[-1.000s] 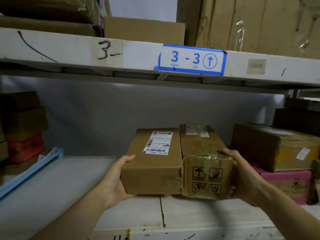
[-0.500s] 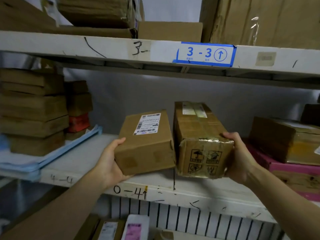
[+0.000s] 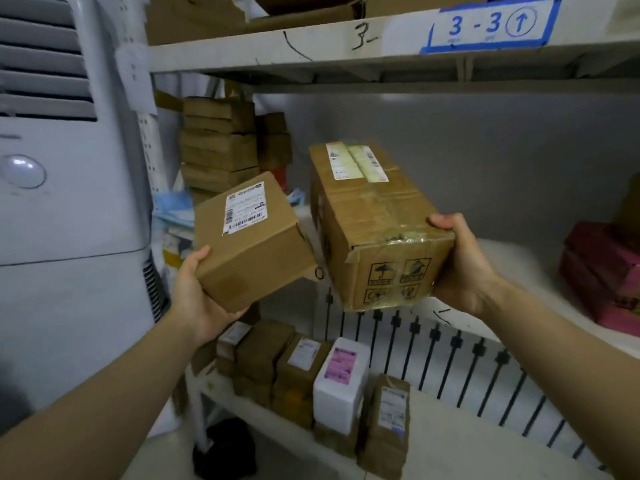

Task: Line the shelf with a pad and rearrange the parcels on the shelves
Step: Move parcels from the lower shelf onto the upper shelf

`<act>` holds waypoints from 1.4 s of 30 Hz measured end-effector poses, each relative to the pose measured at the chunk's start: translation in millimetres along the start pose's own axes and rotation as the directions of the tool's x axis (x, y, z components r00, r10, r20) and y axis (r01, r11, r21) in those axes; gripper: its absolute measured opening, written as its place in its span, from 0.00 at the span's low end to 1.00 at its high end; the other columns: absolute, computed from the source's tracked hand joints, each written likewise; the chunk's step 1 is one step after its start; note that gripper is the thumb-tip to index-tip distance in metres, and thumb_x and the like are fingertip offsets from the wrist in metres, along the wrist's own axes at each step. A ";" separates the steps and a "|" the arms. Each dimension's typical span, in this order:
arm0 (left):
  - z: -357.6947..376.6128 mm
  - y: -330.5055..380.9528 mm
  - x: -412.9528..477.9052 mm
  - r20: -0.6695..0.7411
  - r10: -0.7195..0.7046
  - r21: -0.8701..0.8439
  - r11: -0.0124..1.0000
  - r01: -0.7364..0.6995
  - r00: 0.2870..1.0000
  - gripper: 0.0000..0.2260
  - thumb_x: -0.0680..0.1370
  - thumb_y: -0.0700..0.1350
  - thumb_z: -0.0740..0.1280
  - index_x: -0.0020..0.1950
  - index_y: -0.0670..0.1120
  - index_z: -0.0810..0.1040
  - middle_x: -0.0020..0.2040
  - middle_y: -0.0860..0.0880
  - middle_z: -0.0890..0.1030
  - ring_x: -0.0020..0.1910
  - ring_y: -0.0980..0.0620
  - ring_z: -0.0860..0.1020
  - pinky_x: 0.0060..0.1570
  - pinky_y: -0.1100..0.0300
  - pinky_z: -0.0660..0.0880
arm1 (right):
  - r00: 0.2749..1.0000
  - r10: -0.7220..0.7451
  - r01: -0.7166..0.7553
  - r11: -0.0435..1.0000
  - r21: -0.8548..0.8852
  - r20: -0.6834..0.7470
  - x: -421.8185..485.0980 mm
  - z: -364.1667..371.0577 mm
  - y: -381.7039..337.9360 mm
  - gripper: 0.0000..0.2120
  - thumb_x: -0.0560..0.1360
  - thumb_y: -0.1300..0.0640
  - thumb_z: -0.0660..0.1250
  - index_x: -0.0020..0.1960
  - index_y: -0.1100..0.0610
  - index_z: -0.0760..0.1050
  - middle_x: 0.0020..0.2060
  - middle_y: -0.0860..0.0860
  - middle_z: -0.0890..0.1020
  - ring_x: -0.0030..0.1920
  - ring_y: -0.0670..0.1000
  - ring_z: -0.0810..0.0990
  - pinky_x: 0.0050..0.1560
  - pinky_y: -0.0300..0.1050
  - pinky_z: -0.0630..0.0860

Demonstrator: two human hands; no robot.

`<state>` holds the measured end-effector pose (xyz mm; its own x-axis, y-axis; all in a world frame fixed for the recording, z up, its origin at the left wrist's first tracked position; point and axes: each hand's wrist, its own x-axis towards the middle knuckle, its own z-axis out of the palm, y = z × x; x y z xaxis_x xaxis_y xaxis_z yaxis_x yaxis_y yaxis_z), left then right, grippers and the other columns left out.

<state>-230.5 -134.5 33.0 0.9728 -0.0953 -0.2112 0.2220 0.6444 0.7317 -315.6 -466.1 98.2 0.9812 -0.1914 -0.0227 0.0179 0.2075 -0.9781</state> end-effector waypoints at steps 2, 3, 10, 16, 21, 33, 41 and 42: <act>-20.4 -2.8 -14.6 -0.061 0.030 -0.047 0.998 -0.033 0.998 0.21 0.74 0.60 0.67 0.66 0.56 0.75 0.60 0.45 0.82 0.60 0.43 0.79 0.61 0.41 0.73 | 0.999 -0.001 0.002 1.000 -0.003 0.050 -5.5 10.9 6.8 0.30 0.68 0.38 0.65 0.66 0.51 0.78 0.59 0.57 0.85 0.65 0.61 0.78 0.66 0.68 0.70; -30.7 -4.5 -20.8 -0.089 0.045 -0.061 0.997 -0.050 0.995 0.23 0.74 0.60 0.67 0.67 0.56 0.75 0.61 0.46 0.82 0.60 0.43 0.79 0.59 0.41 0.74 | 0.997 0.005 -0.005 1.000 -0.002 0.075 -8.4 16.5 9.8 0.31 0.67 0.39 0.66 0.66 0.51 0.78 0.59 0.57 0.84 0.65 0.61 0.78 0.67 0.67 0.69; -82.1 -32.8 -54.0 -0.266 0.039 -0.141 0.987 -0.078 0.963 0.22 0.74 0.62 0.63 0.65 0.55 0.76 0.62 0.47 0.81 0.61 0.43 0.79 0.62 0.43 0.73 | 0.962 0.072 -0.062 0.997 -0.047 0.263 -31.0 33.4 35.0 0.23 0.75 0.43 0.60 0.63 0.55 0.78 0.54 0.57 0.85 0.57 0.59 0.80 0.66 0.63 0.72; -114.0 -75.0 -61.8 -0.395 -0.051 -0.125 0.992 0.002 0.917 0.23 0.72 0.62 0.65 0.65 0.57 0.76 0.62 0.48 0.81 0.60 0.44 0.79 0.62 0.45 0.73 | 0.936 0.191 -0.168 0.981 -0.100 0.295 -44.9 12.7 74.7 0.29 0.69 0.42 0.65 0.65 0.56 0.77 0.54 0.59 0.83 0.57 0.59 0.79 0.69 0.63 0.71; -125.2 -120.5 -62.0 -0.421 -0.158 -0.063 0.987 0.145 0.893 0.20 0.74 0.62 0.63 0.63 0.57 0.75 0.62 0.47 0.79 0.60 0.43 0.77 0.65 0.46 0.70 | 0.935 0.288 -0.266 0.955 -0.130 0.208 -60.1 -34.1 120.0 0.32 0.61 0.41 0.71 0.62 0.54 0.79 0.53 0.58 0.84 0.56 0.59 0.81 0.64 0.60 0.75; -65.9 -220.6 -43.0 -0.338 -0.318 0.139 0.914 0.381 0.886 0.12 0.75 0.58 0.68 0.56 0.56 0.75 0.57 0.46 0.79 0.55 0.42 0.77 0.62 0.43 0.74 | 0.840 0.474 -0.507 0.860 -0.068 -0.265 -114.4 -168.5 206.3 0.39 0.57 0.33 0.71 0.64 0.51 0.78 0.62 0.60 0.81 0.63 0.63 0.77 0.66 0.66 0.71; -28.6 -258.4 -5.4 -0.239 -0.364 0.272 0.865 0.422 0.900 0.14 0.77 0.53 0.70 0.62 0.56 0.76 0.57 0.48 0.81 0.55 0.44 0.80 0.50 0.46 0.78 | 0.675 0.551 -0.565 0.814 0.137 -0.490 -109.6 -213.3 248.6 0.17 0.78 0.40 0.61 0.54 0.52 0.76 0.55 0.58 0.80 0.57 0.62 0.76 0.61 0.67 0.73; -23.6 -263.6 2.5 -0.219 -0.377 0.279 0.859 0.429 0.900 0.14 0.77 0.52 0.70 0.62 0.55 0.77 0.57 0.48 0.82 0.55 0.45 0.80 0.52 0.46 0.78 | 0.643 0.568 -0.573 0.802 0.169 -0.513 -105.2 -215.9 256.7 0.16 0.78 0.40 0.61 0.53 0.52 0.76 0.53 0.58 0.80 0.55 0.61 0.76 0.62 0.67 0.73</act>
<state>-288.2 -286.7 -175.7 0.7769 -0.1624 -0.6084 0.6262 0.3013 0.7191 -455.6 -599.8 -195.2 0.5429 -0.4973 -0.6767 -0.5158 0.4384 -0.7360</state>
